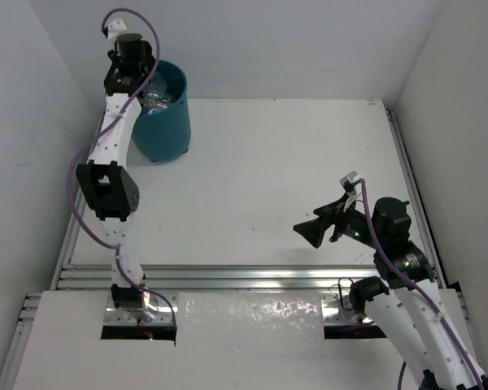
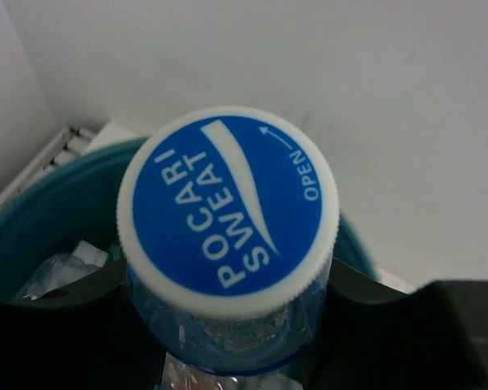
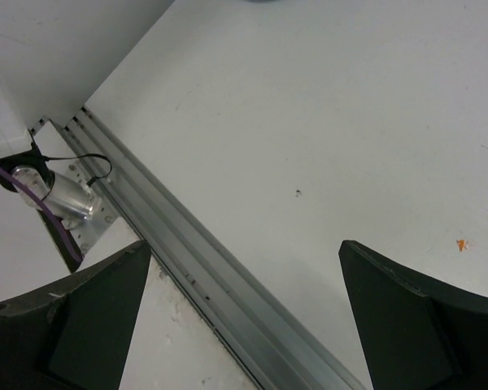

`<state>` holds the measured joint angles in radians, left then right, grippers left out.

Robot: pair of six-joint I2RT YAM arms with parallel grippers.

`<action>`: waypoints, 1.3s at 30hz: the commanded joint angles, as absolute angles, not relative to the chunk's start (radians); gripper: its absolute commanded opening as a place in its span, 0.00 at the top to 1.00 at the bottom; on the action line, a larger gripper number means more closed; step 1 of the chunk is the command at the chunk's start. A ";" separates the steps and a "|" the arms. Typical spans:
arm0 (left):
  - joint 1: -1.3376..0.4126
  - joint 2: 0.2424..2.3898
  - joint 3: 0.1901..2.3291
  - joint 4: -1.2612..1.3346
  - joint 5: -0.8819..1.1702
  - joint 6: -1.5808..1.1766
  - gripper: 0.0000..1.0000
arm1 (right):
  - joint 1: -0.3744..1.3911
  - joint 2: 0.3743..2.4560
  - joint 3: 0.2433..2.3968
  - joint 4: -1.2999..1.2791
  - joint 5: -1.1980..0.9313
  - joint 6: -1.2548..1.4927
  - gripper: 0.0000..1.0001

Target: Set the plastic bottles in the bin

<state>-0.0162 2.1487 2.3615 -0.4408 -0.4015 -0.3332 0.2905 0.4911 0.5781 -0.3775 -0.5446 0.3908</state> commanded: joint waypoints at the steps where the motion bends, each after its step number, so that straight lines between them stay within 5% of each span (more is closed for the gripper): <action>1: -0.021 2.051 2.244 -0.364 -0.299 -0.334 0.54 | 0.293 0.498 0.610 -0.370 -0.549 0.367 0.01; 3: -0.021 2.054 2.267 -0.392 -0.220 -0.331 0.43 | 0.293 0.523 0.615 -0.368 -0.551 0.357 0.01; 4: -0.023 2.074 2.288 -0.414 -0.200 -0.333 0.24 | 0.293 0.531 0.615 -0.370 -0.551 0.356 0.01; 7: -0.023 2.072 2.335 -0.463 -0.157 -0.331 0.00 | 0.291 0.548 0.620 -0.374 -0.566 0.360 0.01; 19: -0.023 1.788 2.326 -0.552 -0.268 -0.330 0.00 | 0.293 0.537 0.623 -0.368 -0.533 0.365 0.01; 29: -0.023 1.025 1.259 -0.474 -0.215 -0.451 0.00 | 0.291 0.449 0.676 -0.561 0.139 0.347 0.01; 39: -0.025 0.674 0.873 -0.483 -0.272 -0.348 0.00 | 0.291 0.390 0.704 -0.673 0.265 0.293 0.01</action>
